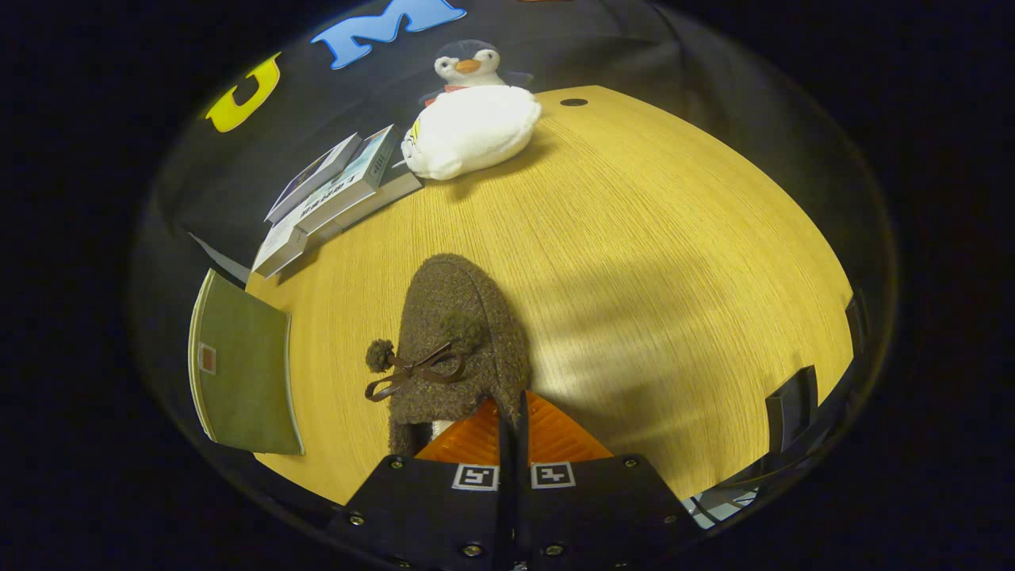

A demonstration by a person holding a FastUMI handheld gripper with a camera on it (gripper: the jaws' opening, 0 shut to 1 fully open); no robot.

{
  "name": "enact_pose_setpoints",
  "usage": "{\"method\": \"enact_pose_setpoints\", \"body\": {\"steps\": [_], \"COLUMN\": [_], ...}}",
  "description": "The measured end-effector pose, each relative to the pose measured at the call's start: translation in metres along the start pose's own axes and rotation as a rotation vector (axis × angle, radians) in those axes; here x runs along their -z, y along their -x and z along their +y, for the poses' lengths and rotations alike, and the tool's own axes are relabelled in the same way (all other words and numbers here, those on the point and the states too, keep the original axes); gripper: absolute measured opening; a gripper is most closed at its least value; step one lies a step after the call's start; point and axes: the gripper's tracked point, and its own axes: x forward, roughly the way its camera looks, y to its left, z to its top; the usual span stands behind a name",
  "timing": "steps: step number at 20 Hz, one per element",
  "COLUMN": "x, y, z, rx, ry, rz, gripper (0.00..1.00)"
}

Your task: Open the storage box then place both shoes into the box .Put the left shoe in first, then the right shoe, with the right side of both shoes facing outward in a uniform manner.

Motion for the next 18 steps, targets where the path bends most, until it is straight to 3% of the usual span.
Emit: {"method": "enact_pose_setpoints", "body": {"steps": [18], "x": [-0.029], "y": [0.086], "z": [0.157], "rx": [-0.129], "ry": [-0.042], "rz": [-0.121], "gripper": [0.01]}}
